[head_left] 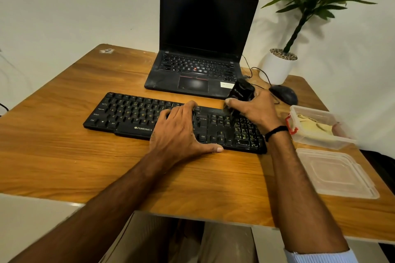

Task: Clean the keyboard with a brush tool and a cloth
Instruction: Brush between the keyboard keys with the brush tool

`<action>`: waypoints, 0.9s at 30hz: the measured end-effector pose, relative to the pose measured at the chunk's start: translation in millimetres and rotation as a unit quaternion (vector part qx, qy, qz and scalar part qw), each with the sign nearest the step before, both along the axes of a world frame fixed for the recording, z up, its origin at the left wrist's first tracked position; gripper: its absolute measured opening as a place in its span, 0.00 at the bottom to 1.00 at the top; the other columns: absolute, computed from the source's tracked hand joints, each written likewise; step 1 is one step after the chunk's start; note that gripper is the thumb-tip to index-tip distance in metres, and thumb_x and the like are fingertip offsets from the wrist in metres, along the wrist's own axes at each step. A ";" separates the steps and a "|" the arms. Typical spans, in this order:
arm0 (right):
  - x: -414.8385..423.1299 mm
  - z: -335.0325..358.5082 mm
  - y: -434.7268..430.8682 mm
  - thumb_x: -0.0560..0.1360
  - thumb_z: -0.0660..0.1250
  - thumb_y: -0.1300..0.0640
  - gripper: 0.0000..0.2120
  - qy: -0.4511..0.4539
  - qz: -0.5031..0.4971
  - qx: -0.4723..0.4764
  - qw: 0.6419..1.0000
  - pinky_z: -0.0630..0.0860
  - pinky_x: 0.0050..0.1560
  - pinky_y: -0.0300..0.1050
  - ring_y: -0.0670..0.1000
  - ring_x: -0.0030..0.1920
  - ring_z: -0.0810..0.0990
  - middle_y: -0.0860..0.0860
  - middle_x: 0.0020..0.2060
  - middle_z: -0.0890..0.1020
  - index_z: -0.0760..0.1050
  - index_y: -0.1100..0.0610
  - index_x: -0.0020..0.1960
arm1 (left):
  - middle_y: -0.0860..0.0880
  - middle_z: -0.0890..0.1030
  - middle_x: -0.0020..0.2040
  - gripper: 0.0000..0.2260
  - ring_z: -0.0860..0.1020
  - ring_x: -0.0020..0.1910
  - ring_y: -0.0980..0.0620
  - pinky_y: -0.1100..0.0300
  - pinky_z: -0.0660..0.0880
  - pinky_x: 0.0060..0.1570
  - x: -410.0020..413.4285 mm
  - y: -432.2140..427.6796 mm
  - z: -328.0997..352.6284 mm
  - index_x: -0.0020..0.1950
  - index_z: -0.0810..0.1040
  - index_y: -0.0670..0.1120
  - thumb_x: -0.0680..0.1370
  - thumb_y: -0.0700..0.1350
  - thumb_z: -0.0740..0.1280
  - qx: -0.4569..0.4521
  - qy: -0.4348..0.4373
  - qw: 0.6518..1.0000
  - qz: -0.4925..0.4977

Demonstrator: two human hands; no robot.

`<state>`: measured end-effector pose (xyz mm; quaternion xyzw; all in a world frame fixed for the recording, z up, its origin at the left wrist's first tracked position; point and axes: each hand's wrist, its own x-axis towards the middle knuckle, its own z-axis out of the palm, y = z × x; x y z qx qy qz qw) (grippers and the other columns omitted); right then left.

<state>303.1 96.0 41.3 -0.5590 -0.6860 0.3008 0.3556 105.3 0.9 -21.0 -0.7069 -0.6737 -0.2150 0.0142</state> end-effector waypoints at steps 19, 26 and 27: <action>-16.1 -0.2 -18.3 0.68 0.79 0.58 0.13 0.046 0.216 -0.098 0.970 0.80 0.43 0.38 0.44 0.44 0.85 0.49 0.43 0.86 0.80 0.51 0.49 | 0.50 0.74 0.70 0.58 0.71 0.70 0.50 0.49 0.61 0.75 1.6 -2.0 0.5 0.77 0.59 0.49 0.59 0.87 0.58 0.001 0.004 1.000 0.006; -8.1 -1.2 -9.6 0.69 0.77 0.50 0.21 -0.028 0.084 0.010 0.996 0.75 0.39 0.29 0.42 0.47 0.80 0.43 0.48 0.81 0.77 0.54 0.59 | 0.50 0.74 0.70 0.58 0.71 0.70 0.50 0.48 0.61 0.76 0.7 -0.4 -1.3 0.76 0.59 0.50 0.58 0.88 0.57 -0.003 0.003 1.000 0.007; -2.6 -1.7 -9.2 0.68 0.78 0.52 0.22 0.002 0.121 -0.040 0.992 0.79 0.43 0.33 0.46 0.49 0.83 0.46 0.49 0.83 0.78 0.56 0.59 | 0.50 0.74 0.70 0.58 0.71 0.71 0.50 0.48 0.61 0.76 0.2 0.1 -1.2 0.76 0.59 0.50 0.58 0.88 0.57 -0.005 0.002 1.000 0.006</action>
